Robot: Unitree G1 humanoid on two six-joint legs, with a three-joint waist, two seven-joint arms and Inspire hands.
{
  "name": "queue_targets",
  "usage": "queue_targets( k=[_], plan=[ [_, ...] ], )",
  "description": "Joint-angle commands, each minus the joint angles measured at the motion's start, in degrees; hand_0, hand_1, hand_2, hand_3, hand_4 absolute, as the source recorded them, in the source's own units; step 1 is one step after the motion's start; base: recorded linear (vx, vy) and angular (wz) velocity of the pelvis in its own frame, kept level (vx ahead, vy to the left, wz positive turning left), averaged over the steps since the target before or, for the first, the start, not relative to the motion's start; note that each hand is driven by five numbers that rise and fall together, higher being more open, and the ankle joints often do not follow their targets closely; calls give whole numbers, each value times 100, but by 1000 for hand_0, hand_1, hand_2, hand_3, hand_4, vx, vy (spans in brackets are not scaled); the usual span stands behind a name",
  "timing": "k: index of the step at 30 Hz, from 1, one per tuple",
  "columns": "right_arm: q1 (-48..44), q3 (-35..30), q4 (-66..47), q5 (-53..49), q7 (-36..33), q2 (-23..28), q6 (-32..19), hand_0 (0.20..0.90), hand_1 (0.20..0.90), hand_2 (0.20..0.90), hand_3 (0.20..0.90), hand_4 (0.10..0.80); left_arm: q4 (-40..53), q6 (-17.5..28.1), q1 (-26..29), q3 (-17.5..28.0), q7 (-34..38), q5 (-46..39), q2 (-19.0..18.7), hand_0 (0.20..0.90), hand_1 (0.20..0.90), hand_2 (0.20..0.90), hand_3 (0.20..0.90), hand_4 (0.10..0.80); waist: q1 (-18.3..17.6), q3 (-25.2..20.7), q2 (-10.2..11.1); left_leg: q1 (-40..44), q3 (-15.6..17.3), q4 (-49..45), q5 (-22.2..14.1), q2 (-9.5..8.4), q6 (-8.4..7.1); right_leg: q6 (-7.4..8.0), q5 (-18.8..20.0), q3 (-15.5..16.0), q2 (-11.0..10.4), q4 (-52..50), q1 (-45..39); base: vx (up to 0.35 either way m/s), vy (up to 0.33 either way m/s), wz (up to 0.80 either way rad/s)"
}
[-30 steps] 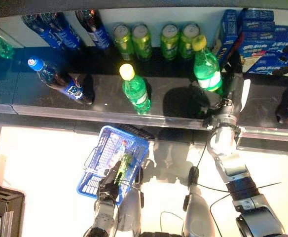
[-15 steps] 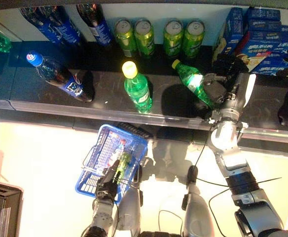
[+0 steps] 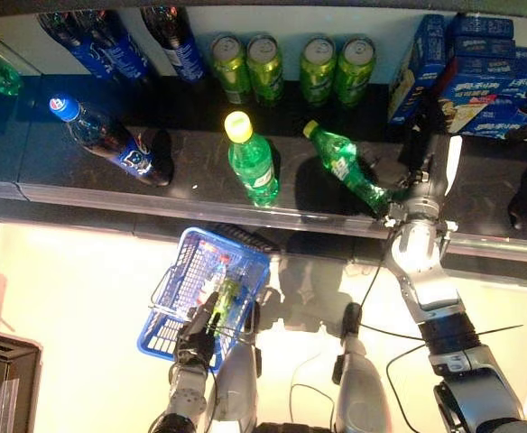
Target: Pick up the drink and place into the basket.
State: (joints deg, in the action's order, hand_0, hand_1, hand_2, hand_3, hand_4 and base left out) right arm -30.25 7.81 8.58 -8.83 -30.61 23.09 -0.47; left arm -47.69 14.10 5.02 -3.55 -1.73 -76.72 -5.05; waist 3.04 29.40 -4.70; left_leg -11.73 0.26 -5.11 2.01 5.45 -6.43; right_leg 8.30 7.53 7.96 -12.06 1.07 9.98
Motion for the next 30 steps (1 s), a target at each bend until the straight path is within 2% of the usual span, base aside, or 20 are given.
queue_targets(
  k=[1,5,9,18,30],
  plan=[
    [-354,-175,-662,562,169,362,-251,900,900,900,900,800,455,298,-404,245,-388,-145,-327,300,300,300,200,100,-5,-260,179,-237,-251,-265,139,-74,379,-527,-499,-102,54,-722,-18,0,0,0],
    [-352,-165,-717,576,267,421,-153,900,900,900,900,800,466,283,-416,275,-384,-138,-338,300,300,300,200,100,-2,-265,192,-224,-250,-254,138,-70,380,-528,-505,-93,63,-718,-28,-2,-2,1],
    [-275,-94,-1002,560,728,503,264,900,900,900,900,800,489,273,-446,348,-406,-153,-365,300,300,300,200,100,-8,-281,243,-185,-239,-205,143,-49,387,-531,-520,-94,95,-698,-59,-6,-4,4],
    [-92,61,-1735,718,1692,738,622,900,900,900,900,800,501,244,-451,455,-381,-174,-428,300,300,300,200,100,-27,-345,366,-104,-198,-105,152,-16,386,-526,-529,-123,159,-647,-108,0,0,0],
    [-269,135,-1933,838,1733,880,640,900,900,900,900,800,529,258,-400,421,-327,-142,-469,300,300,300,200,100,43,-360,444,-16,-178,3,135,-18,408,-490,-510,-102,186,-550,-202,-3,-1,0]
  ],
)
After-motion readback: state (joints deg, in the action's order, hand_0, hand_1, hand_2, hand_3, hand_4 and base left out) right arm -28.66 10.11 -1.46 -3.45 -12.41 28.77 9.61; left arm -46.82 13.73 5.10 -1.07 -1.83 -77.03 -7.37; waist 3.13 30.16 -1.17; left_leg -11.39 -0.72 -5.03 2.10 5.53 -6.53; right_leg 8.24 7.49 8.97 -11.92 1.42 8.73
